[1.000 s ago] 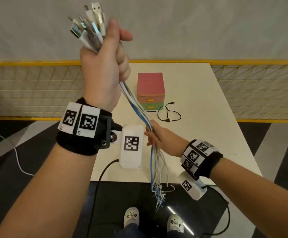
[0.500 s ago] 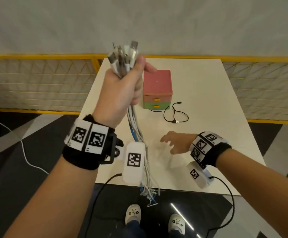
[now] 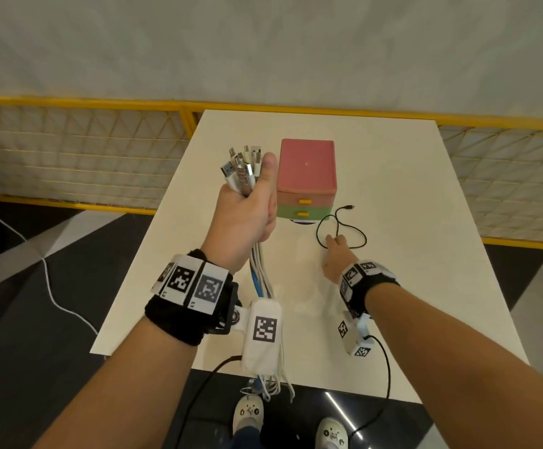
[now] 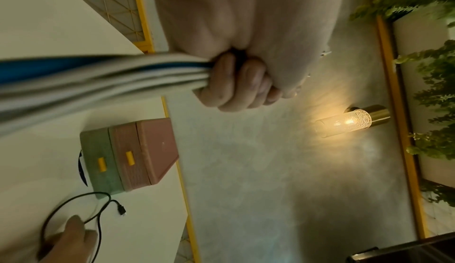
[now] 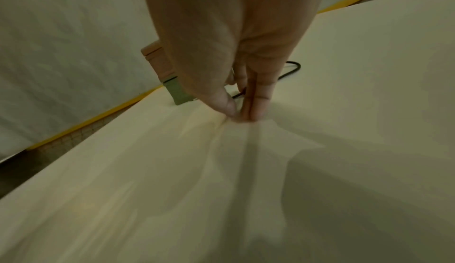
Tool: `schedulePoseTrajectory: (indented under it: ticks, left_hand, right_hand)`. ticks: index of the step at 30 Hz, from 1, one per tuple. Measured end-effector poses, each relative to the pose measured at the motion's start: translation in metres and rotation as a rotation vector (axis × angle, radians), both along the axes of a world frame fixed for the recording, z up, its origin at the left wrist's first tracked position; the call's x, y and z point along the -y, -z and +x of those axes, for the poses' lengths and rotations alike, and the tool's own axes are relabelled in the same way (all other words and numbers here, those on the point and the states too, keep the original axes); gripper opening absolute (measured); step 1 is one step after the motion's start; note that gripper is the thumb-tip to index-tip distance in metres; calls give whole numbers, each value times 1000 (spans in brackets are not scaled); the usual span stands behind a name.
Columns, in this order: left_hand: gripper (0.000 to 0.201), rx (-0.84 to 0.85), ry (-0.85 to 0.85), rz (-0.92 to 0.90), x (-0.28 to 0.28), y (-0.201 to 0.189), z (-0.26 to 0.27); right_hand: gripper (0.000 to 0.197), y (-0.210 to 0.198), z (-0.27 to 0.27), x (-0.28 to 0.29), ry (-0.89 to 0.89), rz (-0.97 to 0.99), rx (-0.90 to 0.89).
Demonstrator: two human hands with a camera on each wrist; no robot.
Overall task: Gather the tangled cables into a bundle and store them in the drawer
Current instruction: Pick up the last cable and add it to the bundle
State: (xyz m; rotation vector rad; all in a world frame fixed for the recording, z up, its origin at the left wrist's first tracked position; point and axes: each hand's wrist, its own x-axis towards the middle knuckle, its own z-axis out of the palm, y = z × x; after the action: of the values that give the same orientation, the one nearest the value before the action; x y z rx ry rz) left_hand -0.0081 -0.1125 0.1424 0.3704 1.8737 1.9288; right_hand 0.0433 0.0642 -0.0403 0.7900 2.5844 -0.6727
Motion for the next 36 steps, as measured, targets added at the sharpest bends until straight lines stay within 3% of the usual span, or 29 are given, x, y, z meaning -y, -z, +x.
schedulePoseTrajectory:
  ticks: [4, 8, 12, 15, 17, 21, 25, 30, 33, 36]
  left_hand:
    - [55, 5, -59, -16, 3, 6, -8]
    - [55, 19, -65, 1, 3, 9, -11]
    - [55, 22, -24, 1, 2, 9, -10]
    - [48, 11, 25, 15, 4, 10, -6]
    - [31, -25, 86, 32, 5, 11, -3]
    - [23, -51, 165, 9, 2, 10, 5]
    - [22, -40, 191, 13, -4, 6, 14]
    - [28, -45, 179, 10, -3, 6, 16]
    - [37, -44, 171, 24, -2, 7, 18]
    - [42, -17, 162, 13, -3, 9, 18]
  right_hand:
    - [30, 8, 12, 4, 49, 24, -104]
    - [37, 11, 27, -2, 110, 83, -111]
    - [12, 16, 48, -13, 238, 81, -146]
    - [31, 14, 61, -25, 397, 36, -258]
    - [39, 8, 66, -35, 480, 22, -287]
    - [28, -1, 70, -37, 460, 87, -178]
    - [37, 15, 65, -27, 472, 34, 1]
    - [24, 18, 57, -22, 522, -10, 29]
    - [27, 10, 55, -17, 643, -49, -147]
    - [13, -18, 56, -9, 609, -204, -543]
